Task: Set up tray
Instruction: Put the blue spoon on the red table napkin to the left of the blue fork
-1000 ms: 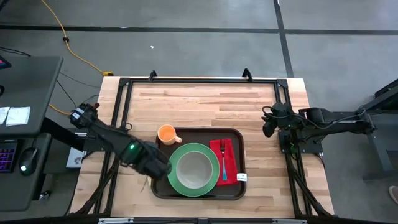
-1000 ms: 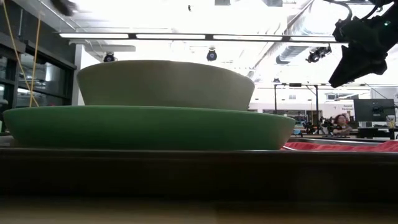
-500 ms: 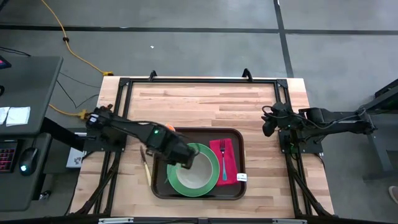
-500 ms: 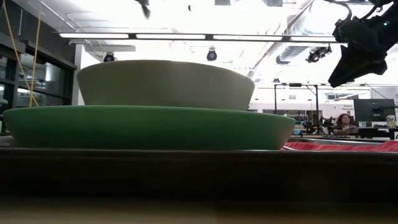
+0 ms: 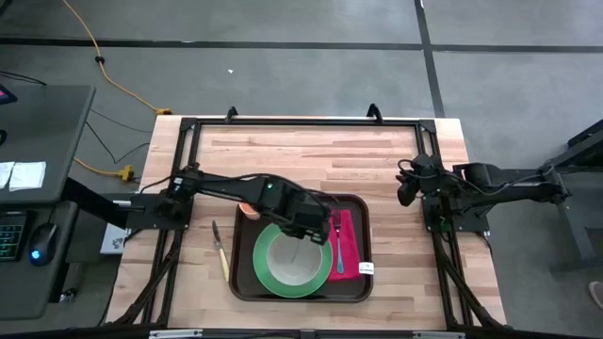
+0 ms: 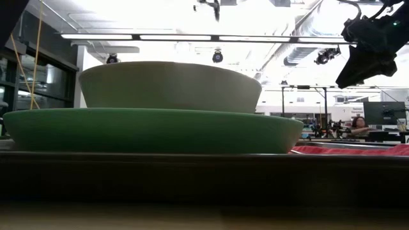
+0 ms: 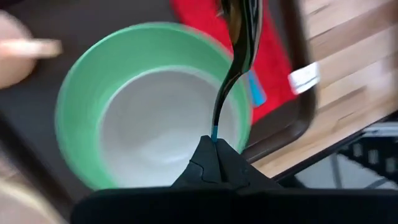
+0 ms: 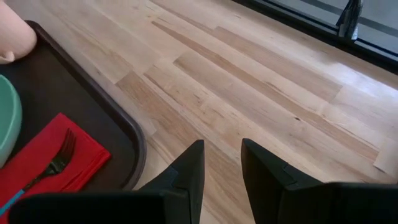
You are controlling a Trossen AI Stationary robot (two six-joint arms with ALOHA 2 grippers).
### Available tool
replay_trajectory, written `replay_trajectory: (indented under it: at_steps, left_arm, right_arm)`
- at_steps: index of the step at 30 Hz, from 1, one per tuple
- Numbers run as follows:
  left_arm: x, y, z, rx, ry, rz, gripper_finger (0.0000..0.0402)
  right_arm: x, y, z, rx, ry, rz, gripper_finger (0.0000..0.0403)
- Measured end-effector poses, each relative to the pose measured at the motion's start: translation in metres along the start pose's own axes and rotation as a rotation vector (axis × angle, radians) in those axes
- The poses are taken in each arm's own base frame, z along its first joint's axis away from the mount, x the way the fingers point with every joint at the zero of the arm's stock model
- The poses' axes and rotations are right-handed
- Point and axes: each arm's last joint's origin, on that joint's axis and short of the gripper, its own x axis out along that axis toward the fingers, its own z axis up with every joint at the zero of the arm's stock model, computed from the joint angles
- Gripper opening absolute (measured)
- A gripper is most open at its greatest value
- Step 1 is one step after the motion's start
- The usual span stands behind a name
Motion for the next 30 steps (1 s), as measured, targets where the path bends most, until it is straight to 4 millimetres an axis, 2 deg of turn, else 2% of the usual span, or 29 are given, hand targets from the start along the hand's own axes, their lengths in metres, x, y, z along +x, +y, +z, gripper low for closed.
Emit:
replay_trajectory:
  at_steps: [5,10,17,22,30]
  left_arm:
    - [0.006,-0.011,0.012,-0.013,-0.042,-0.054,0.0003]
    - [0.007,-0.017,0.014,-0.019,-0.089,-0.113,0.0003]
    - [0.006,-0.019,0.016,-0.031,-0.141,-0.126,0.0003]
    - [0.019,-0.022,0.016,-0.032,-0.150,-0.100,0.0003]
    - [0.033,-0.031,0.030,-0.026,-0.172,-0.145,0.0003]
  right_arm:
    - [0.000,0.000,0.000,0.000,-0.012,-0.014,0.0084]
    - [0.000,0.000,0.001,0.007,-0.022,-0.008,0.0084]
    - [-0.001,0.009,0.007,0.055,-0.033,0.123,0.0084]
    - [-0.001,0.016,0.013,0.051,-0.045,0.230,0.0084]
    - [0.004,0.021,0.012,0.016,0.009,0.256,0.0084]
